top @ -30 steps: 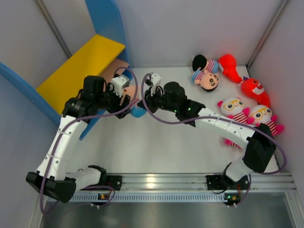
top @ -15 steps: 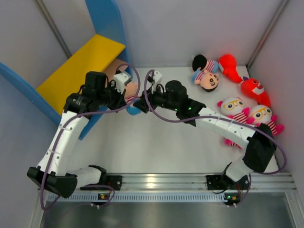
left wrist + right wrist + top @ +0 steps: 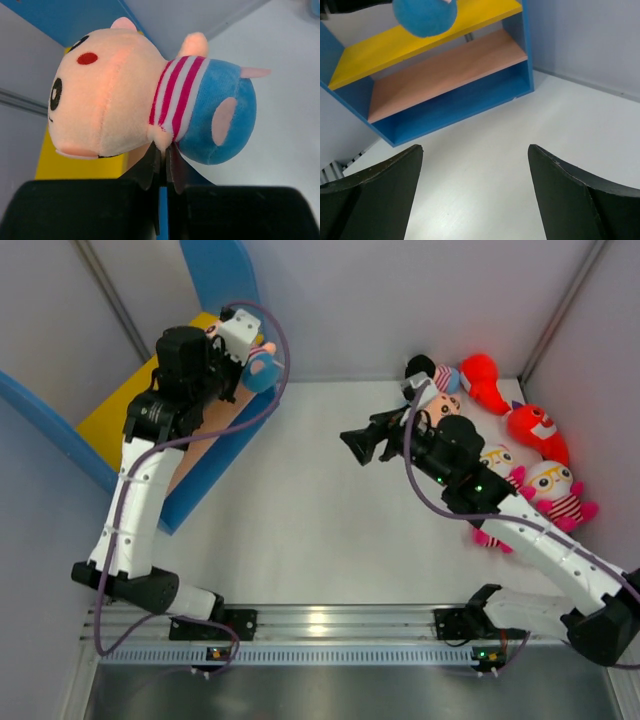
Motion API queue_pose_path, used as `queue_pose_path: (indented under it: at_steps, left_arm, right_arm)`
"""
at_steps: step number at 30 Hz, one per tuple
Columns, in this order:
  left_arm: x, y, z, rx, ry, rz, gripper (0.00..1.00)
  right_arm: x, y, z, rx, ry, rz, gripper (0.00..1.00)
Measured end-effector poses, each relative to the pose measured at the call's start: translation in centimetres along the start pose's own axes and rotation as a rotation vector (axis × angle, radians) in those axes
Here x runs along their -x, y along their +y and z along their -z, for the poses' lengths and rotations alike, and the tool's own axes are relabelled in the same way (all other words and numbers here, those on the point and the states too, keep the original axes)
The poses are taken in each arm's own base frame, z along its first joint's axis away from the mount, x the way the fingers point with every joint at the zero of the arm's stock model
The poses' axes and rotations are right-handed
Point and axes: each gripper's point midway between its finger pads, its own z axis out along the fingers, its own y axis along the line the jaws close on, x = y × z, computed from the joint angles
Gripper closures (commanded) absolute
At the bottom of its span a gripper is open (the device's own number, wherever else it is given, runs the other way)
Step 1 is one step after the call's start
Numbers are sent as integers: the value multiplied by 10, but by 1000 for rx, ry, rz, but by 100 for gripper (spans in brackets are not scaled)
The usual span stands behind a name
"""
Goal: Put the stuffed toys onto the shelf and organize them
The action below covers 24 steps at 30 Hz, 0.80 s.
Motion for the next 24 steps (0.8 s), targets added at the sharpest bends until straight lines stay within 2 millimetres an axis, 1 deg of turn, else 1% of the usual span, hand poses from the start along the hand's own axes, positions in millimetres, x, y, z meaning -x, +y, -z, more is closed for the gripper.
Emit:
queue_pose_path:
  at_steps: [1, 3, 5, 7, 10, 11, 12, 14, 17, 19, 22, 24]
  left_arm:
    - [7, 9, -8, 29, -13, -13, 100]
    - [12, 24, -29, 69, -17, -32, 100]
    - [14, 42, -53, 99, -12, -38, 100]
    - [11, 65, -81, 136, 3, -35, 100]
    - [-1, 94, -120, 182, 31, -18, 99]
    - [-4, 100, -126, 192, 37, -14, 99]
    - [-14, 110, -141, 206, 54, -4, 99]
    - [-30, 119, -158, 217, 82, 7, 99]
    - [-48, 121, -175, 212, 121, 10, 99]
    - [-57, 120, -184, 200, 134, 11, 99]
    - [-59, 123, -191, 188, 118, 11, 97]
    - [-59, 129, -192, 185, 102, 12, 94]
  right_arm:
    - [5, -5, 10, -18, -20, 2, 14]
    - [12, -14, 28, -44, -54, 12, 14]
    - [12, -18, 40, -56, -69, 27, 12]
    - [9, -21, 49, -63, -72, 47, 11]
    - [3, -23, 54, -65, -63, 70, 10]
    - [1, -24, 54, -64, -59, 75, 10]
    - [-3, -24, 55, -64, -52, 81, 10]
    - [-11, -27, 55, -68, -37, 87, 9]
    - [-23, -35, 56, -89, -10, 87, 9]
    - [-27, -44, 57, -112, 5, 82, 9]
    - [-31, -57, 60, -145, 8, 77, 7]
    - [-38, -62, 61, -153, 16, 73, 7]
